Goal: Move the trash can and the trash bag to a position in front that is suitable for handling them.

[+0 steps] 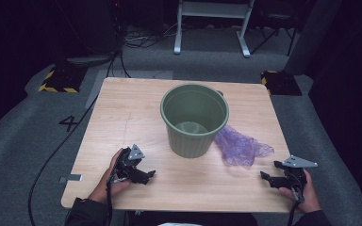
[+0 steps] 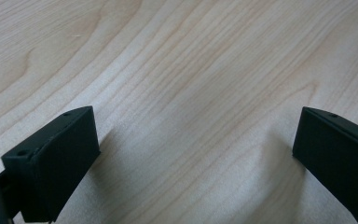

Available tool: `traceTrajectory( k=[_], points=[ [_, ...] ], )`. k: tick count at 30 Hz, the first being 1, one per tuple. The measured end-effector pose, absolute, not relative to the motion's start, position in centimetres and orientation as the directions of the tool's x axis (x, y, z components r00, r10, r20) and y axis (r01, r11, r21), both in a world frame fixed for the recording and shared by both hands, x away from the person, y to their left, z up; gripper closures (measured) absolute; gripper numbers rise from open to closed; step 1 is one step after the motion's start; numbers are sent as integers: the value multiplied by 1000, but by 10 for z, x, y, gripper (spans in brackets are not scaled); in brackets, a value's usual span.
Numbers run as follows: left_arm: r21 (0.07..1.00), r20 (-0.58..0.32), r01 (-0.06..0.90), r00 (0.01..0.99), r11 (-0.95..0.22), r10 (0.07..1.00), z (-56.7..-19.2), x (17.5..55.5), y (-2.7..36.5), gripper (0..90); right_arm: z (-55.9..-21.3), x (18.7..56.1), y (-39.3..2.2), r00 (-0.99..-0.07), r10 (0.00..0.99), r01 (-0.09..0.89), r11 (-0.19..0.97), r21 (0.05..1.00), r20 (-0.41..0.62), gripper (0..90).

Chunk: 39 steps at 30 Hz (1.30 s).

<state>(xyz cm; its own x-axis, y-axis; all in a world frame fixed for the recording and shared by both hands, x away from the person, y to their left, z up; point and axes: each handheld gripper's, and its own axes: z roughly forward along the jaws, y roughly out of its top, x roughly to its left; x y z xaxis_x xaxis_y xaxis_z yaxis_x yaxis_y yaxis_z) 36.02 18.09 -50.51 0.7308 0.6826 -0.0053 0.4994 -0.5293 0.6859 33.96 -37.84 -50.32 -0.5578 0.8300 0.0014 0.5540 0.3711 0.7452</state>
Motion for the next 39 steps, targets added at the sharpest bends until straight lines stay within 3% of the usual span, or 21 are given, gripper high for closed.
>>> traceTrajectory(
  k=[13, 26, 39],
  points=[
    [685, -8, 481, 756, -547, 654, -505, 358, 184, 0, -503, 339, -381, -561, 827, 554, 360, 750, 18, 182],
    [687, -8, 480, 756, -546, 654, -505, 358, 184, 2, -475, 330, -389, -591, 807, 457, 319, 830, 16, 210],
    [686, -8, 480, 756, -546, 654, -505, 358, 185, 2, -443, 326, -367, -664, 748, 345, 328, 879, -19, 236]
  ],
)
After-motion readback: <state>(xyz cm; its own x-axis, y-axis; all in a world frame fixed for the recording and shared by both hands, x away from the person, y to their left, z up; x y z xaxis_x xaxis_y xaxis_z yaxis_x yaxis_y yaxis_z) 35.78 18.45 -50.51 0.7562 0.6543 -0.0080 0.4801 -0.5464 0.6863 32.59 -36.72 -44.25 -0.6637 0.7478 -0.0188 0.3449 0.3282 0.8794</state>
